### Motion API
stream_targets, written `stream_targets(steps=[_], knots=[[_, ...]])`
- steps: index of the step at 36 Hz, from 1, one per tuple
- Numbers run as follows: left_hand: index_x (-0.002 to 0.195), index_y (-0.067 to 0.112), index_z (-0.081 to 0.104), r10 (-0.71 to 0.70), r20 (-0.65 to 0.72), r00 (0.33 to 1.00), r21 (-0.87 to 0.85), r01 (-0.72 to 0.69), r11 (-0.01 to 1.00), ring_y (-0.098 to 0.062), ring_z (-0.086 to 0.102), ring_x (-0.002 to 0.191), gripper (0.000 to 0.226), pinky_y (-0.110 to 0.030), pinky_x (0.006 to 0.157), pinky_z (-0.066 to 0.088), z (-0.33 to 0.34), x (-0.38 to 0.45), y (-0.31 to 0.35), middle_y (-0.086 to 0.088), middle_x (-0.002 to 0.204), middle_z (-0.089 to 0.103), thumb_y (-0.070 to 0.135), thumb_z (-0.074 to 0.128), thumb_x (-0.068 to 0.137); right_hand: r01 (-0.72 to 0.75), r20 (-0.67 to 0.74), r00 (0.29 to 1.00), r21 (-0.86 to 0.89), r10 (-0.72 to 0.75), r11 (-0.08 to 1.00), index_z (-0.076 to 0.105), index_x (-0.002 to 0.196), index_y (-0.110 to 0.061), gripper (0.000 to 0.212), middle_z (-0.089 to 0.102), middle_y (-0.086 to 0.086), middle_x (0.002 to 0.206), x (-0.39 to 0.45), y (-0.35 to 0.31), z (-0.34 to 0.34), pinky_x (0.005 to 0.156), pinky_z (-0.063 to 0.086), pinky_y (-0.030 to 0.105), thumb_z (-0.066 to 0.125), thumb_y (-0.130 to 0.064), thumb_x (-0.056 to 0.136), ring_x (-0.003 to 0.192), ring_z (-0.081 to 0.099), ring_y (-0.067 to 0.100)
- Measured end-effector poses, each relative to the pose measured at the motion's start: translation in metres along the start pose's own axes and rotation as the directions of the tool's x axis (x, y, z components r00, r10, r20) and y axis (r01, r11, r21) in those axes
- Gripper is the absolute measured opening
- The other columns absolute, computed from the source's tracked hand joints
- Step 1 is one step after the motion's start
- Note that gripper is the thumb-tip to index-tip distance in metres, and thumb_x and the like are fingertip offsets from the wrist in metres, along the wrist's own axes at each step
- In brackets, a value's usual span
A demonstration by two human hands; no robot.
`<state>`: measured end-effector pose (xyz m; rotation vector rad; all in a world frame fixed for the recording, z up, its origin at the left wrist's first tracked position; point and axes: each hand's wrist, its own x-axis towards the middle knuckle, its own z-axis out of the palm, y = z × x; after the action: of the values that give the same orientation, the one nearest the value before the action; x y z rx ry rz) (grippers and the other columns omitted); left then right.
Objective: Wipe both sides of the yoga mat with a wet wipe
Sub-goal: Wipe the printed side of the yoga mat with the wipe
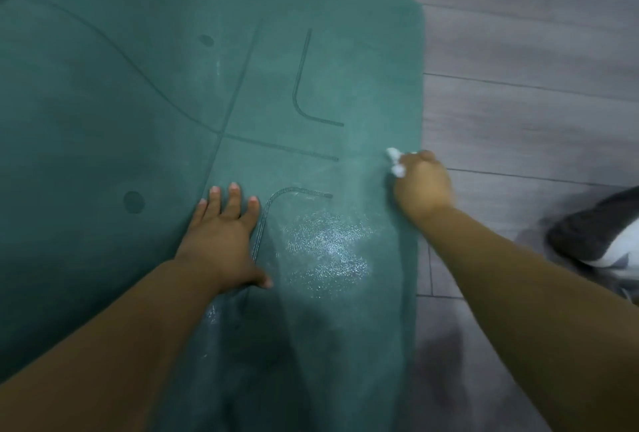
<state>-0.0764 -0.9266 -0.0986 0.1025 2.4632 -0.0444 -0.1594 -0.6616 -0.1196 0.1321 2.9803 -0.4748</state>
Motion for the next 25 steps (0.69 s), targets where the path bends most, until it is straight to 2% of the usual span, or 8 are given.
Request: stream_targets(steps=[4,8,10,12,16,21,23,25], knots=[[0.15,0.021,-0.012,-0.01,-0.005,1.0,-0.023,0.01,1.0,-0.034,-0.019,0.143,0.13,-0.041,0.118,-0.006,0.0,0.0,0.002,-0.011,0.155,-0.022,0.071,0.069,0.061,-0.121,-0.03,0.992,-0.04,0.12,0.992,0.057,0.118,0.002,0.031,0.053,0.018,0.115,-0.01,0.016,0.001,0.077,0.042,0.029,0.048,-0.003,0.09,0.089,0.055,0.029],[0.15,0.02,-0.012,-0.021,-0.004,1.0,-0.031,0.021,0.999,-0.034,-0.018,0.143,0.131,-0.041,0.119,-0.005,-0.002,0.001,0.005,-0.012,0.155,-0.022,0.069,0.071,0.061,0.189,0.043,0.981,0.022,-0.19,0.982,0.06,0.12,-0.007,0.037,0.055,0.015,0.12,-0.048,-0.017,0.023,0.088,0.046,0.03,0.057,-0.003,0.083,0.102,0.059,0.03],[0.15,0.02,-0.012,-0.021,-0.004,1.0,-0.04,0.021,0.999,-0.033,-0.018,0.143,0.131,-0.041,0.118,-0.005,-0.002,0.0,0.005,-0.011,0.155,-0.023,0.068,0.072,0.061,0.396,0.12,0.909,0.055,-0.4,0.917,0.065,0.106,-0.004,0.035,0.061,0.017,0.104,-0.069,-0.027,0.032,0.073,0.053,0.035,0.067,0.0,0.072,0.084,0.063,0.035],[0.15,0.02,-0.012,-0.02,-0.009,1.0,-0.049,0.019,0.999,-0.033,-0.018,0.143,0.13,-0.041,0.118,-0.006,-0.001,0.0,0.004,-0.011,0.155,-0.022,0.067,0.072,0.062,0.462,0.171,0.872,0.031,-0.46,0.887,0.065,0.104,-0.002,0.035,0.061,0.018,0.098,-0.072,-0.018,0.032,0.064,0.053,0.037,0.068,0.0,0.069,0.077,0.062,0.036],[0.15,0.02,-0.013,-0.011,-0.02,1.0,-0.03,0.01,0.999,-0.032,-0.018,0.143,0.128,-0.041,0.118,-0.005,0.001,-0.001,0.005,-0.012,0.155,-0.023,0.068,0.069,0.064,0.185,0.004,0.983,-0.018,-0.185,0.983,0.059,0.121,-0.001,0.036,0.056,0.021,0.117,-0.053,0.014,0.012,0.082,0.046,0.036,0.051,-0.001,0.085,0.099,0.058,0.037],[0.15,0.018,-0.012,-0.009,-0.028,1.0,-0.011,0.009,1.0,-0.033,-0.017,0.143,0.127,-0.042,0.118,-0.005,0.004,0.0,0.005,-0.013,0.155,-0.022,0.07,0.068,0.064,-0.01,-0.022,1.0,0.025,0.011,1.0,0.056,0.126,-0.004,0.038,0.053,0.018,0.12,-0.071,0.005,0.02,0.084,0.044,0.031,0.047,-0.004,0.09,0.098,0.057,0.033],[0.15,0.018,-0.011,-0.009,-0.033,0.999,-0.007,0.008,1.0,-0.033,-0.017,0.143,0.126,-0.042,0.117,-0.005,0.004,-0.001,0.006,-0.012,0.155,-0.022,0.069,0.067,0.066,0.168,0.017,0.985,0.083,-0.17,0.982,0.062,0.119,-0.009,0.039,0.059,0.015,0.118,-0.101,-0.009,0.034,0.084,0.049,0.029,0.054,-0.001,0.081,0.097,0.062,0.03],[0.15,0.019,-0.01,0.005,-0.039,0.999,0.007,-0.005,1.0,-0.031,-0.016,0.144,0.121,-0.042,0.117,-0.005,0.005,-0.004,0.007,-0.01,0.156,-0.021,0.068,0.065,0.069,0.43,0.092,0.89,0.157,-0.447,0.889,0.066,0.11,-0.01,0.039,0.065,0.013,0.104,-0.136,-0.021,0.042,0.071,0.054,0.028,0.057,-0.003,0.072,0.082,0.066,0.028]])
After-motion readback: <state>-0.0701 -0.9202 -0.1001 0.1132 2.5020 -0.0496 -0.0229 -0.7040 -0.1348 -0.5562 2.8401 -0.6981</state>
